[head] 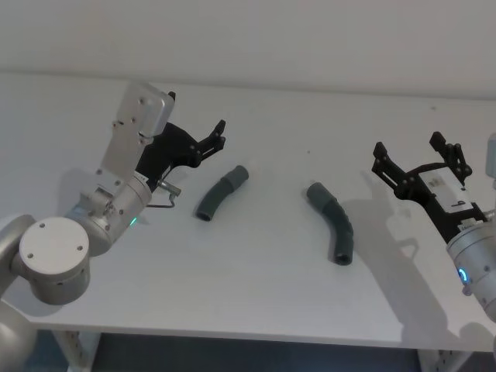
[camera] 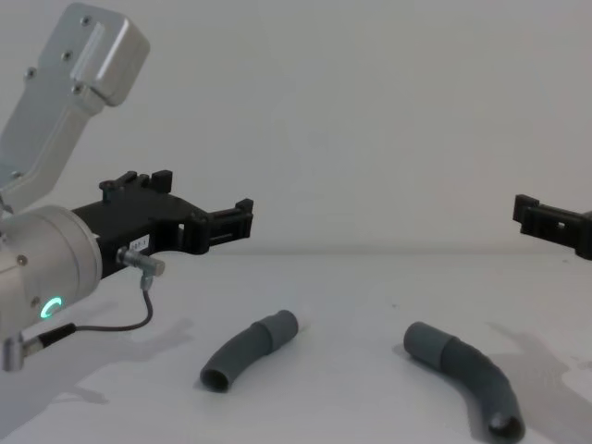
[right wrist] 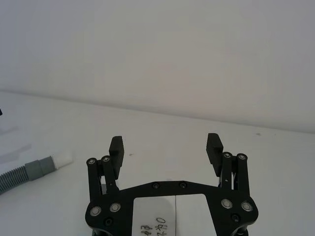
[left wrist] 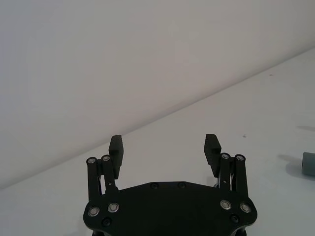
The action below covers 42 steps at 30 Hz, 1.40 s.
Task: Use both hands to pick up one end of the pipe from the table, align the ends, and insert them.
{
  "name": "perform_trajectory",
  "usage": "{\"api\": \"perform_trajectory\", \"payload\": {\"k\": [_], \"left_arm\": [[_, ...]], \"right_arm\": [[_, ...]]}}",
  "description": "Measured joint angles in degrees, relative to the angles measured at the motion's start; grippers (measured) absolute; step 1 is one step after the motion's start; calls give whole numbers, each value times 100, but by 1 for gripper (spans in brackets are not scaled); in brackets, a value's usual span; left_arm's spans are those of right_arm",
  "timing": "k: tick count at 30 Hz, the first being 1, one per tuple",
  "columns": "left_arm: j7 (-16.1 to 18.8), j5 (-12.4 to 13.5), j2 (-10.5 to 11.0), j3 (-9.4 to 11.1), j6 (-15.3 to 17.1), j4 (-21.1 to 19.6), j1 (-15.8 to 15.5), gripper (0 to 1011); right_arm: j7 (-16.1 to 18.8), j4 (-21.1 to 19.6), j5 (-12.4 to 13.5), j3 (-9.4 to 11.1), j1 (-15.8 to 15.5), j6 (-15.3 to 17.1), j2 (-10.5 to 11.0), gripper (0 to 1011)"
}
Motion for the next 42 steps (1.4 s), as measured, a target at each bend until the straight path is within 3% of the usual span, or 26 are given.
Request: {"api": "perform_trajectory", "payload": {"k": [33,42], "left_arm": [[-9,-3,-2,0,10,-1,-2,1000],[-272,-173,8,-14,258,-69,-84,1000]], "right_arm": [[26,-11,-4,0,-6,7,1,1001],[180,-129,-60,-58,-53,186,133,1001]]}}
